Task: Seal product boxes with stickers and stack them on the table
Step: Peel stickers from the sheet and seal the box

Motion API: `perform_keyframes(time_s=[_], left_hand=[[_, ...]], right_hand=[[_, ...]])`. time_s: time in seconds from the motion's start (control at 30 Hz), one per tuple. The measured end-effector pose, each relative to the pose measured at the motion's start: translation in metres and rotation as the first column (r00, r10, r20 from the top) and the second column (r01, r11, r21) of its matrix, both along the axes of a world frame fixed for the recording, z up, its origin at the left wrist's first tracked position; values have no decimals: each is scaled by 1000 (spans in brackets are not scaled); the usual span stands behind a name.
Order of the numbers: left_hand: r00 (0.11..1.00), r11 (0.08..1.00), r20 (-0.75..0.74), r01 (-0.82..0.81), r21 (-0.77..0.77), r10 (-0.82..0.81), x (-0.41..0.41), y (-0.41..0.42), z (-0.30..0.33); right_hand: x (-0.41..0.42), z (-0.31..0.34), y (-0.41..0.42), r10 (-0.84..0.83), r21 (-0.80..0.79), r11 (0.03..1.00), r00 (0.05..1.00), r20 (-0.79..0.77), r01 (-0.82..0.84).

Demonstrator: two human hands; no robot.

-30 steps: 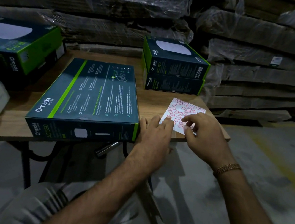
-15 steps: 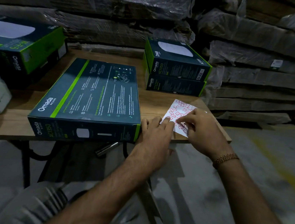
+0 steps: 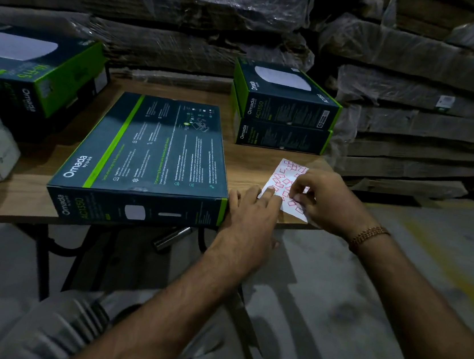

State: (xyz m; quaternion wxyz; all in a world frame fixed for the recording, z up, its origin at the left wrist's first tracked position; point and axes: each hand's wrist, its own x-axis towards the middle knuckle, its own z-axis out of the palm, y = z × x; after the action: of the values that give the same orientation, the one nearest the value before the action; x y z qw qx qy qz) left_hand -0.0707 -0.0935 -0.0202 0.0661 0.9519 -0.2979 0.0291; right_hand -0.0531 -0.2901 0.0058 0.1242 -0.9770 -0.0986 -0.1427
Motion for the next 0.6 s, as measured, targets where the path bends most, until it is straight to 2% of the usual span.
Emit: perform_keyframes(time_s=[0.23, 0.4, 0.47, 0.6], left_hand=[[1000, 997, 23, 3, 79, -5, 0, -1, 1], [1000, 999, -20, 7, 49, -6, -1, -1, 2], [998, 999, -61, -1, -35, -1, -3, 1, 6], [967, 931, -254, -71, -358, -24, -7, 7, 21]], right_hand=[[-9, -9, -5, -51, 155, 987, 998, 46, 43], [-14, -7, -6, -165, 354, 923, 986, 21, 147], [-15, -7, -8, -193, 426, 887, 981, -11, 179], [-16, -13, -9, -201, 469, 861, 979, -36, 194]])
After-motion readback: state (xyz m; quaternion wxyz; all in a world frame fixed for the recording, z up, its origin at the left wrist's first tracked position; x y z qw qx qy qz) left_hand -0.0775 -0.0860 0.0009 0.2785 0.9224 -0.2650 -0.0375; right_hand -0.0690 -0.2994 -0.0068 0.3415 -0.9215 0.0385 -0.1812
